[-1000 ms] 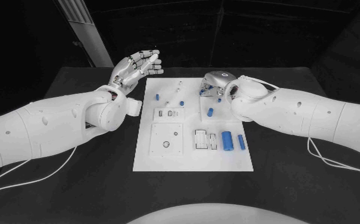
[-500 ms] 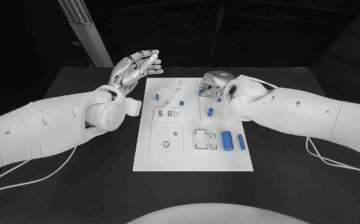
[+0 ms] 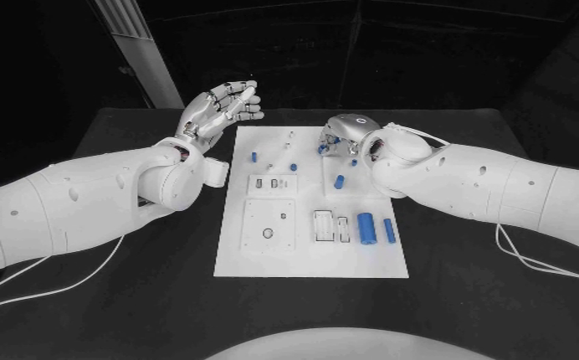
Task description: Assemble the parts on the task board
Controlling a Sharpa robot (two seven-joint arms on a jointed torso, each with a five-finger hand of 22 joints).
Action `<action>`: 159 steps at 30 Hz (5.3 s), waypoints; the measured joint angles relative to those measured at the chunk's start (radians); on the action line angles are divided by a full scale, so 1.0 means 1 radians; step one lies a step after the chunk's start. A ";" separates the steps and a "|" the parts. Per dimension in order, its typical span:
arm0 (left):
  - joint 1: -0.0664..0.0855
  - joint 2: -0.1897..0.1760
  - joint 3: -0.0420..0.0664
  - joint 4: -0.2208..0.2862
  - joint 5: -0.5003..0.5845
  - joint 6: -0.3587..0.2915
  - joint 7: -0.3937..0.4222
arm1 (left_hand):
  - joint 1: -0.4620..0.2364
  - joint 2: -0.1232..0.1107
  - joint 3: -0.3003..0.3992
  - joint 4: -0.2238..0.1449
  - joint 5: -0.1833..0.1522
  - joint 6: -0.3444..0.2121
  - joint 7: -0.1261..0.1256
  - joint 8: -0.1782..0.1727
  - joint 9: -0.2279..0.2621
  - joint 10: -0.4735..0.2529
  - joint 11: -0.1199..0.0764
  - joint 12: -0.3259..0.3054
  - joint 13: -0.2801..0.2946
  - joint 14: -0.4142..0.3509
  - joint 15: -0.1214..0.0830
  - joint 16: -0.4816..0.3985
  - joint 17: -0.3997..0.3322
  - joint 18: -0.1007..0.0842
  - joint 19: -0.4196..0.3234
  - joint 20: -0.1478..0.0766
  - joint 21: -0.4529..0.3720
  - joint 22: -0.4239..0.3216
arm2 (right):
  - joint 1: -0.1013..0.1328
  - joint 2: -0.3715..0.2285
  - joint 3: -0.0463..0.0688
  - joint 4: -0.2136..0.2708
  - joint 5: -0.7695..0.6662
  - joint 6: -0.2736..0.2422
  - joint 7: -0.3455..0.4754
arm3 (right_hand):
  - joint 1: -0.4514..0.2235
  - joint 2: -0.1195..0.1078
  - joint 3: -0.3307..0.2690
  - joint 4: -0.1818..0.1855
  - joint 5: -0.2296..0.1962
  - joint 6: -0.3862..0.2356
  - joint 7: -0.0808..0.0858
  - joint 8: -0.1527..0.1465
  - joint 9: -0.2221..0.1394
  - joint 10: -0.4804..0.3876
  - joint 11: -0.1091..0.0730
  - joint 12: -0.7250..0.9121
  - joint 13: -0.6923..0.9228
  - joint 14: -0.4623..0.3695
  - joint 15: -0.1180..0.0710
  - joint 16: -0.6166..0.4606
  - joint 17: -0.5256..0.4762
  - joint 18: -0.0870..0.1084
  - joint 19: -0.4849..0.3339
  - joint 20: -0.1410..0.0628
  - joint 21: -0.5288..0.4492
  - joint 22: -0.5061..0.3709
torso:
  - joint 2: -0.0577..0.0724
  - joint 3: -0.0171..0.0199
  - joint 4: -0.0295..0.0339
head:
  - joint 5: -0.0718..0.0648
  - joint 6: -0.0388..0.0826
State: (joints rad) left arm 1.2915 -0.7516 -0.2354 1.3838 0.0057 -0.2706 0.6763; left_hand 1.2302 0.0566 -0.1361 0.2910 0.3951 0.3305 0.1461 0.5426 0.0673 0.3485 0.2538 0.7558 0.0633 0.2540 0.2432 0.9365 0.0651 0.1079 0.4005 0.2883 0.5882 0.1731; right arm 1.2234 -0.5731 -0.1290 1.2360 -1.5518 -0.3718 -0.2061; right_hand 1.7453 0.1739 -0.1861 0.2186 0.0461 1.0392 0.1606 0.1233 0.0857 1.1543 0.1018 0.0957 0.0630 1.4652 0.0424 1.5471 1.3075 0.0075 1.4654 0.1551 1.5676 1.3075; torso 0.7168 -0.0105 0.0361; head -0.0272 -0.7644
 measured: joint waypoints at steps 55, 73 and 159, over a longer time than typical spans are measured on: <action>0.000 0.027 0.000 -0.029 0.000 0.002 0.000 | 0.004 0.004 0.000 0.000 0.000 0.000 0.000 0.000 -0.001 0.000 0.000 0.000 0.000 -0.004 0.004 0.000 0.000 0.000 0.000 0.000 0.000 0.000 | 0.002 0.145 0.099 -0.192 0.025 0.001 0.182 | 0.020 -0.004 0.007 0.004 -0.002 0.015 -0.002 -0.005 -0.004 0.011 -0.004 -0.012 -0.001 0.004 -0.003 0.000 0.000 0.000 0.000 -0.007 0.000 0.000 | 0.031 -0.0089 0.0353 | 0.041 0.050; 0.000 0.020 0.000 -0.026 0.000 0.002 0.000 | 0.004 0.004 0.000 0.000 0.000 0.000 0.000 0.000 -0.001 0.000 0.000 0.000 0.000 -0.004 0.004 0.000 0.000 0.000 0.000 0.000 0.000 -0.001 | 0.002 0.158 0.099 -0.206 -0.005 -0.003 0.159 | 0.020 -0.004 0.006 0.004 -0.003 0.012 -0.001 -0.003 -0.003 0.011 -0.004 -0.012 -0.001 0.004 -0.003 0.000 0.000 0.000 0.000 -0.007 0.000 0.000 | 0.030 -0.0084 0.0336 | 0.043 0.046; 0.001 0.018 0.000 -0.029 0.000 0.001 0.000 | 0.004 0.004 0.000 0.000 0.004 -0.004 0.004 0.000 -0.002 0.000 0.000 0.000 0.000 -0.003 0.003 0.000 0.000 0.000 -0.003 0.003 0.000 0.000 | 0.003 0.207 0.102 -0.276 -0.026 0.042 0.100 | 0.019 -0.004 0.010 0.012 -0.003 0.004 0.002 -0.016 -0.009 0.011 -0.004 -0.028 -0.001 0.003 -0.003 0.000 0.000 0.000 0.000 -0.007 0.000 0.000 | 0.030 -0.0087 0.0337 | 0.026 0.034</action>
State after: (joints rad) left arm 1.2921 -0.7331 -0.2353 1.3545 0.0055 -0.2693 0.6765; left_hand 1.2341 0.0605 -0.1361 0.2910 0.3989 0.3268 0.1498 0.5426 0.0657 0.3485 0.2538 0.7558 0.0633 0.2505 0.2467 0.9365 0.0651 0.1079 0.3972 0.2916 0.5882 0.1728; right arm 1.2269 -0.3660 -0.0274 0.9598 -1.5781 -0.3298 -0.1066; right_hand 1.7647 0.1697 -0.1765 0.2310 0.0432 1.0434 0.1627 0.1071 0.0771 1.1649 0.0982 0.0677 0.0618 1.4687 0.0391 1.5471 1.3076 0.0074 1.4654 0.1484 1.5676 1.3073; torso 0.7473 -0.0193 0.0699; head -0.0015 -0.7302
